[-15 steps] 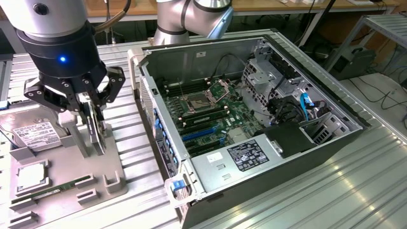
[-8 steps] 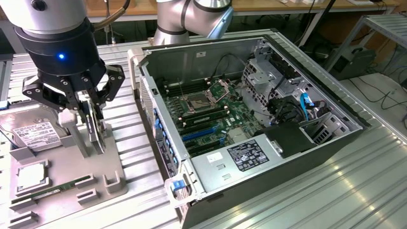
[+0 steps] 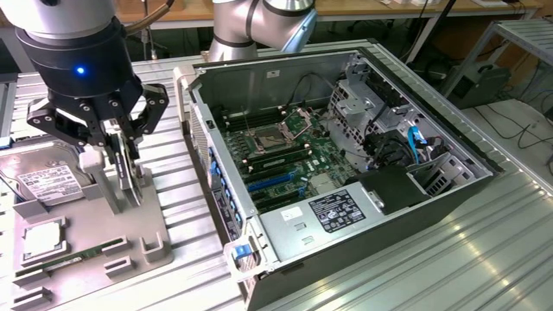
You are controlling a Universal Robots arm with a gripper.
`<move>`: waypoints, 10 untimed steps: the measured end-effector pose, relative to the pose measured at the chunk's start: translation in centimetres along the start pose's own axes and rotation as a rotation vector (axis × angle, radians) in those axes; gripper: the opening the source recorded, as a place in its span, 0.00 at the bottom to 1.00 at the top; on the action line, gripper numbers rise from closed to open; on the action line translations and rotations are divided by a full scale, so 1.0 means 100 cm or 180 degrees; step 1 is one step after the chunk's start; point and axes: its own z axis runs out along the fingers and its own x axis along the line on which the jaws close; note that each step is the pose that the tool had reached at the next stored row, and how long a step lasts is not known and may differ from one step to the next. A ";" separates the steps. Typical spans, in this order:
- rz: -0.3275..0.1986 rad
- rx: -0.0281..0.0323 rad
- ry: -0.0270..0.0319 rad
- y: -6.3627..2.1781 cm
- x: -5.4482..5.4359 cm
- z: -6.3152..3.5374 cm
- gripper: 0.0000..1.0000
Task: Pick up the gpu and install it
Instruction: 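Pick up the gpu and move the gpu toward the slot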
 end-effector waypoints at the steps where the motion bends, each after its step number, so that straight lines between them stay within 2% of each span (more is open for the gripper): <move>1: 0.0000 0.0000 0.0000 0.0000 0.000 -0.0007 0.29; 10: 0.0000 0.0000 0.0000 0.0001 0.000 -0.0066 0.29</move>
